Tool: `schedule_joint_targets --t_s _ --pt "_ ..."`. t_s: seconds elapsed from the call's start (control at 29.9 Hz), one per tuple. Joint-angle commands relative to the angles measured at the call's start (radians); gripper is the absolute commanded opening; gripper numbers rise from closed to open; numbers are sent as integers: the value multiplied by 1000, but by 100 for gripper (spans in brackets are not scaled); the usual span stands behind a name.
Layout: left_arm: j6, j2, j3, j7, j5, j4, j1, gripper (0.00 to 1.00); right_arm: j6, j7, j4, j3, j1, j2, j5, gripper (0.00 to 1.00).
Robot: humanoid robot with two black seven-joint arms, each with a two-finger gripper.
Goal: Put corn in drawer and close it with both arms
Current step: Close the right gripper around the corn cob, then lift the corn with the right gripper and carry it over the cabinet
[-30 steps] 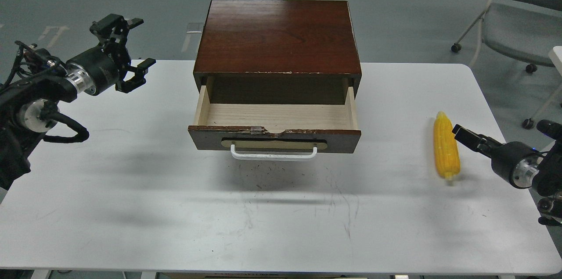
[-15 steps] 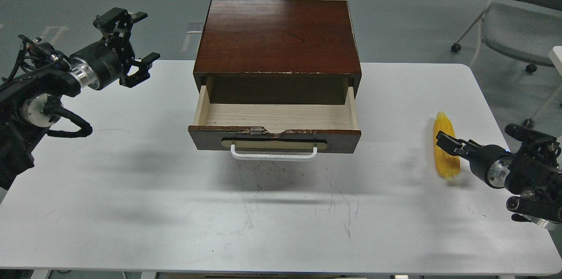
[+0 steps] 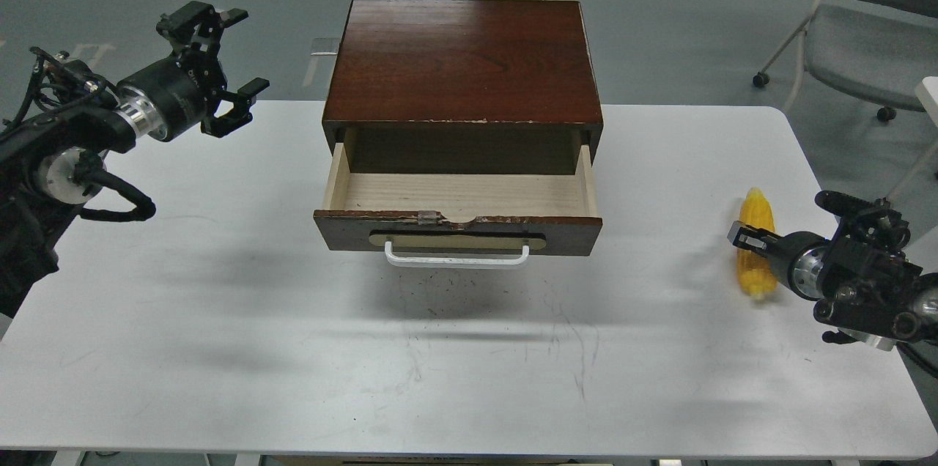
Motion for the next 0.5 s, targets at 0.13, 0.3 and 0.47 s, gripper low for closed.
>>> schedule_joint_targets --t_s 0.13,0.3,0.47 --pt "0 0 0 0 0 0 -3 100 44 -20 4 -11 82 3 9 0" --pt "0 3 1 2 26 0 -24 100 42 -14 16 -97 248 -5 -2 0" --pt "0 7 1 2 48 0 -49 100 41 18 70 -141 459 -38 -124 0"
